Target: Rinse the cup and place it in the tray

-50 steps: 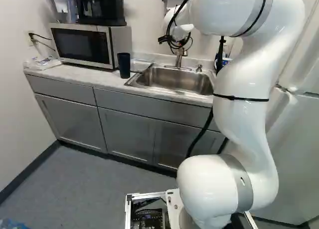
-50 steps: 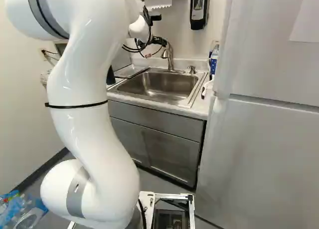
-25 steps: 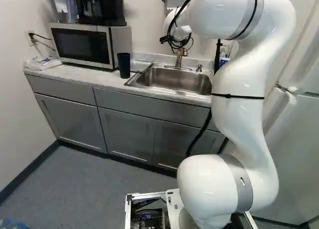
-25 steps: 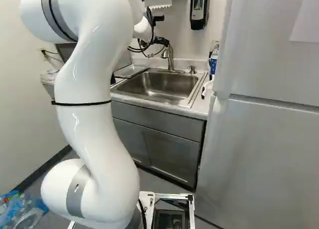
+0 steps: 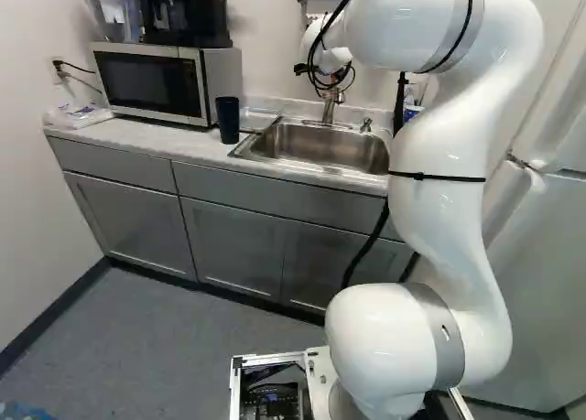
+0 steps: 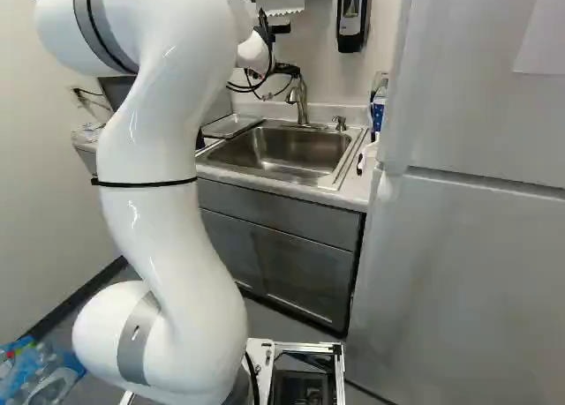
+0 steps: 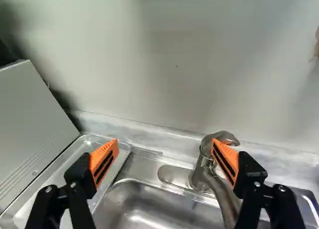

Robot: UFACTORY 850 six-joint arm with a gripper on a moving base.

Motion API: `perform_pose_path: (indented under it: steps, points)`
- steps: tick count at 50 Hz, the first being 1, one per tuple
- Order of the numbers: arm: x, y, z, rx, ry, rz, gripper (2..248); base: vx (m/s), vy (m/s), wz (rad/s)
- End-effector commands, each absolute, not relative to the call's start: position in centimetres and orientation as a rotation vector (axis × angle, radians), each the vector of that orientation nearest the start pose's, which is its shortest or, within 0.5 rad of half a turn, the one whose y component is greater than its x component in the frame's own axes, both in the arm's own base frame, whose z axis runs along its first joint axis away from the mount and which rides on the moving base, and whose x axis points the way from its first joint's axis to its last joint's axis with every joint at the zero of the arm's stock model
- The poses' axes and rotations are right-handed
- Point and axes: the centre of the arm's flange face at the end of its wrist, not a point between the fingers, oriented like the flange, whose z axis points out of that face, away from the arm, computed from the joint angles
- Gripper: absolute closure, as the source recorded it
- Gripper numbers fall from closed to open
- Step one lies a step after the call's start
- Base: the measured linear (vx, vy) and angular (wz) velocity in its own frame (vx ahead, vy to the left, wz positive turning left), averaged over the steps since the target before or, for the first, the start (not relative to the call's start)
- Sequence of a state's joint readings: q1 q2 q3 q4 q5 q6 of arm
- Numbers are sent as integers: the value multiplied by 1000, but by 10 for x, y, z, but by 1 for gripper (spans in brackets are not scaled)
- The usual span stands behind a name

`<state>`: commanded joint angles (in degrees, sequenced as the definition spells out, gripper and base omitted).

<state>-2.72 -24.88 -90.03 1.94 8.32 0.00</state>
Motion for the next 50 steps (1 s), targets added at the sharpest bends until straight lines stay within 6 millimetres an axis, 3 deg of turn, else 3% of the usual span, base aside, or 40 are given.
perform_pose_path:
  steps: [50]
  points:
    - [699,-34,654,-2475,106,-1955,3,0,0,0]
